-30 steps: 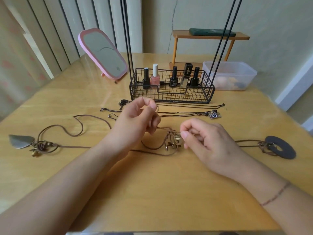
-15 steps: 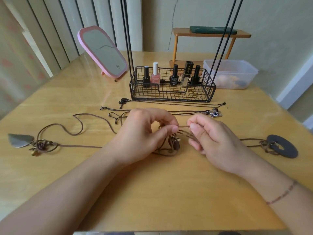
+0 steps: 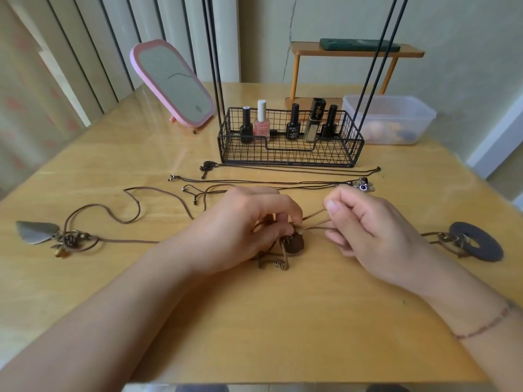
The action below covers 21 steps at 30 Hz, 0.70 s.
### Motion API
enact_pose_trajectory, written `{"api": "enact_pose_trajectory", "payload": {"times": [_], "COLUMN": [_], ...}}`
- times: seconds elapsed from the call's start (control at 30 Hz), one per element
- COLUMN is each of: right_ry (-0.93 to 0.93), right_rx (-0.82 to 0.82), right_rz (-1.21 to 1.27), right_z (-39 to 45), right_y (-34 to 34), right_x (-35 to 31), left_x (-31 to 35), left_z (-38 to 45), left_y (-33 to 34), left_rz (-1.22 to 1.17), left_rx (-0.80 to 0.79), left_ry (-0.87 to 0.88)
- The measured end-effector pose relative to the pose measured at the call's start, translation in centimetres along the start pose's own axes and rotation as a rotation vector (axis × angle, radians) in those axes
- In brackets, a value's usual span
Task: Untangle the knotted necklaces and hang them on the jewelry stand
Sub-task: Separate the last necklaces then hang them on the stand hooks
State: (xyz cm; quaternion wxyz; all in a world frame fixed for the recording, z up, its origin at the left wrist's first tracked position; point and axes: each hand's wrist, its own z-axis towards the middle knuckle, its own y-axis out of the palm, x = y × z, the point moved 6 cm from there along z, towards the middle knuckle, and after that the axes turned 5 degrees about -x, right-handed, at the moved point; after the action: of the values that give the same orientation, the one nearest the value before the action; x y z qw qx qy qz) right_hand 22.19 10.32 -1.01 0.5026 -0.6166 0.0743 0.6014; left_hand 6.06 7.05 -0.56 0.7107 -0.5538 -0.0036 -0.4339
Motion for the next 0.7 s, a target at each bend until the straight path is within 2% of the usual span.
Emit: {"api": "enact_pose_trajectory", "payload": {"times": [0.13,0.43,0.53,0.7], "right_ry": [0.036,-0.056,-0.086,-0.045], "right_rx": [0.037,0.047,0.043,0.031], "right_rz": [0.023,-0.031,-0.023,-0.137], "right_z": [0.0,-0.2,-0.2,-0.2], "right_y": [-0.3,-0.1,0.1,-0.2], "right_x": [0.6,0.1,0.1,0.6], "left_x": [1.1,2.2,1.8,0.3], "left_z": [-0.2,0.5,0.4,0.0], "left_y": [0.0,1.1,1.0,-0.3], "left_rz": [0.179,0.342,0.292,0.002], "left_rx": [0.000,-0.034,-0.022,0.087], "left_ry": [0.111,-0.006,-0.052,-0.147]}}
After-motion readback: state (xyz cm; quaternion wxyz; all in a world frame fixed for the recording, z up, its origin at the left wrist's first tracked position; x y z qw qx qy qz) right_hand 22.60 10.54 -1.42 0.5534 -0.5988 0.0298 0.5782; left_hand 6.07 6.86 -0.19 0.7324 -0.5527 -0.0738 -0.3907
